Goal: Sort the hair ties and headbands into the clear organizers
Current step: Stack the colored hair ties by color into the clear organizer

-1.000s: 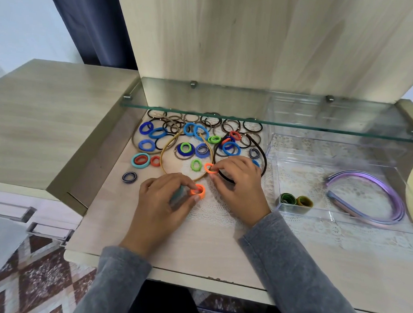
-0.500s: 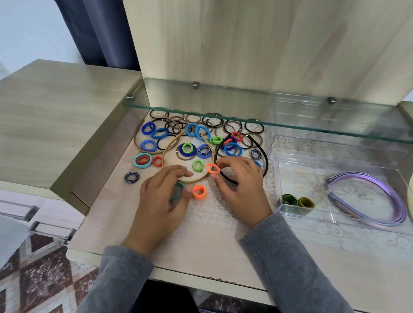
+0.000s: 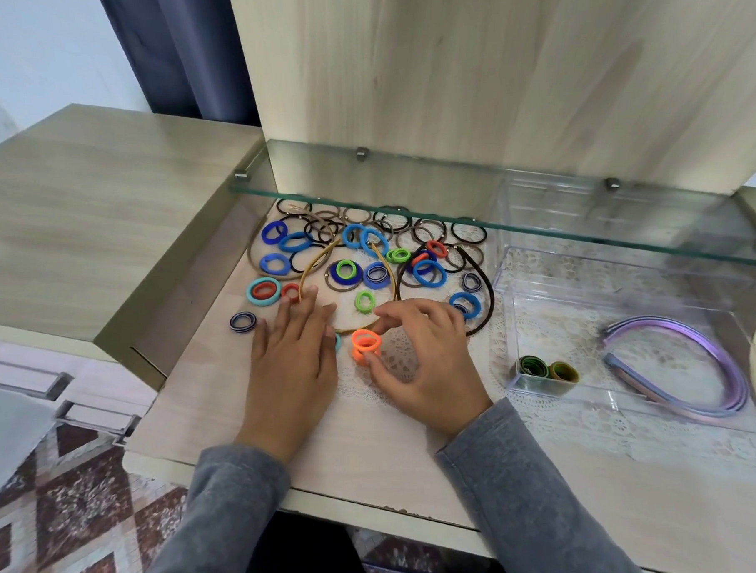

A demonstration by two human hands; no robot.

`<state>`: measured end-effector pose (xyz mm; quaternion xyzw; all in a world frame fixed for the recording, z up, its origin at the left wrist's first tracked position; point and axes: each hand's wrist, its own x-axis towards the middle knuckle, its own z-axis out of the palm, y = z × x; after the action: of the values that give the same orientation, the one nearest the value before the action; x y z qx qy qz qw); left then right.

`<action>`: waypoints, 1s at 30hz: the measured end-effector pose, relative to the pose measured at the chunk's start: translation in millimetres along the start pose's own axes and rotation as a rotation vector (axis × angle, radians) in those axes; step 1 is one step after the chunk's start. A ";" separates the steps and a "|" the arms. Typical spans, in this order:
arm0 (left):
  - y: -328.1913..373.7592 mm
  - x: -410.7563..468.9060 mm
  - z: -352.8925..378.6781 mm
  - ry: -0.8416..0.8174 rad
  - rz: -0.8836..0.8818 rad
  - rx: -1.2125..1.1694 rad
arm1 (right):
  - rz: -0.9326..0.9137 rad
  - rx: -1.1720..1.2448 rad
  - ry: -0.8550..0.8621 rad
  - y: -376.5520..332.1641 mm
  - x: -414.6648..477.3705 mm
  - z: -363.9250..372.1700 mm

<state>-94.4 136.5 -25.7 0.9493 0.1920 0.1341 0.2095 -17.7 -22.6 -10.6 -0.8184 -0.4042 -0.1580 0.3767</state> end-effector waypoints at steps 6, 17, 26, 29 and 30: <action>1.3 -0.3 -2.2 -0.015 -0.013 0.007 | -0.009 -0.045 -0.032 0.0 0.1 -0.9; 1.3 -0.4 -1.5 -0.013 -0.011 0.001 | 0.029 -0.133 -0.105 -0.5 -1.0 0.1; 1.5 -0.2 -1.6 -0.014 -0.018 -0.009 | -0.076 -0.134 -0.113 -1.9 -1.1 -1.0; 1.6 0.1 -2.4 -0.018 -0.017 -0.023 | -0.096 -0.159 -0.116 -0.9 -1.3 -0.1; 1.4 0.1 -2.6 -0.017 -0.014 -0.023 | -0.102 -0.165 -0.114 -1.1 -1.3 0.2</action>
<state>-94.8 136.3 -22.7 0.9465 0.1956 0.1269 0.2231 -19.3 -22.8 -10.9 -0.8327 -0.4516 -0.1629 0.2759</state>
